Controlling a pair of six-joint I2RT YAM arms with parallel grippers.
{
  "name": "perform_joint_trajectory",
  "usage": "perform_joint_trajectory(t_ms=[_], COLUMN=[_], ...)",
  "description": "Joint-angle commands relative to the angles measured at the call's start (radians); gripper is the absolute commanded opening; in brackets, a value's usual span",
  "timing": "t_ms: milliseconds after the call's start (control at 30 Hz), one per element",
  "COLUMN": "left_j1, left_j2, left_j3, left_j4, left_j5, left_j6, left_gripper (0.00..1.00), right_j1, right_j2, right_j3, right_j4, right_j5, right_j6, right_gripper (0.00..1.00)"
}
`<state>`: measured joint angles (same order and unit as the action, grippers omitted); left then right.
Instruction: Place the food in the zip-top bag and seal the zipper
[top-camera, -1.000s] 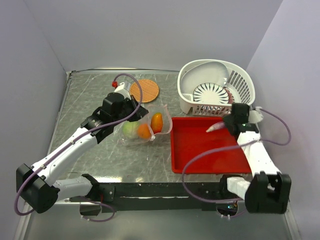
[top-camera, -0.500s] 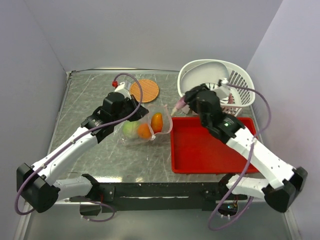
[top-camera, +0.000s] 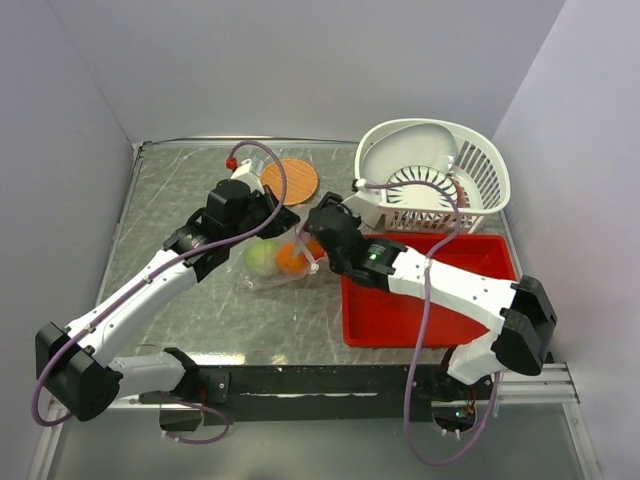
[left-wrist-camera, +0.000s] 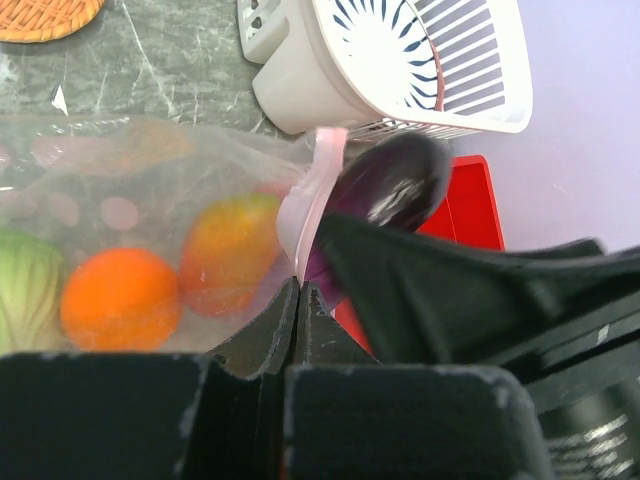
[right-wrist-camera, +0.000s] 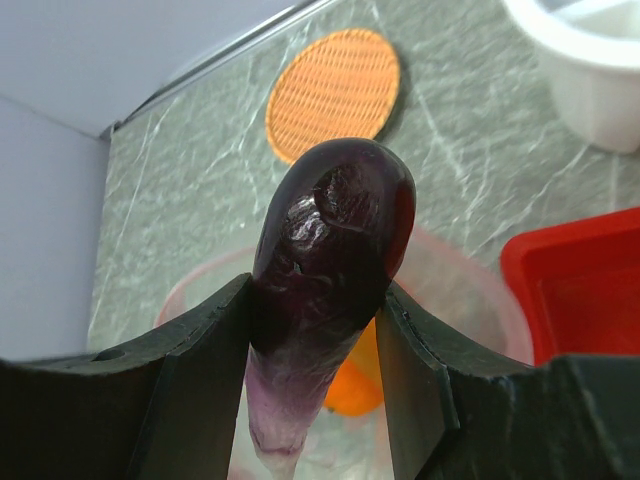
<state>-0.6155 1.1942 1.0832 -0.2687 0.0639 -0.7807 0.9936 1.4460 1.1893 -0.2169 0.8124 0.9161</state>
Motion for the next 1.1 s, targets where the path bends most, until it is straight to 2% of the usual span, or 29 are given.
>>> perform_joint_trajectory(t_ms=[0, 100, 233, 400, 433, 500, 700, 900, 1067], left_j1=[0.002, 0.002, 0.002, 0.002, 0.002, 0.002, 0.002, 0.002, 0.003], left_j2=[-0.004, -0.007, -0.011, -0.018, -0.019, -0.022, -0.031, -0.041, -0.054], left_j3=[0.05, 0.049, 0.05, 0.05, 0.05, 0.049, 0.043, 0.049, 0.044], left_j4=[0.045, 0.049, 0.057, 0.06, 0.062, 0.062, 0.066, 0.052, 0.052], left_j5=[0.017, 0.017, 0.013, 0.004, 0.004, -0.001, -0.015, -0.029, -0.033], left_j6=[-0.014, -0.022, -0.026, -0.031, -0.031, -0.035, -0.038, -0.031, -0.022], left_gripper=[0.01, 0.01, 0.01, 0.01, 0.01, 0.01, 0.01, 0.01, 0.01], right_j1=[0.02, 0.023, 0.023, 0.027, 0.025, 0.027, 0.025, -0.013, -0.148], right_j2=[0.016, 0.022, 0.022, 0.024, 0.025, 0.024, 0.008, -0.085, -0.216], right_j3=[0.004, -0.007, -0.036, -0.049, -0.053, -0.054, -0.045, -0.017, -0.112], right_j4=[0.057, 0.059, 0.105, 0.116, 0.119, 0.117, 0.074, -0.111, -0.21], right_j5=[0.065, 0.044, -0.001, -0.035, -0.039, -0.05, -0.058, -0.036, -0.185], right_j6=[0.064, 0.072, 0.047, 0.03, 0.03, 0.023, 0.02, 0.036, 0.017], right_gripper=[0.32, 0.4, 0.59, 0.68, 0.77, 0.82, 0.84, 0.83, 0.76])
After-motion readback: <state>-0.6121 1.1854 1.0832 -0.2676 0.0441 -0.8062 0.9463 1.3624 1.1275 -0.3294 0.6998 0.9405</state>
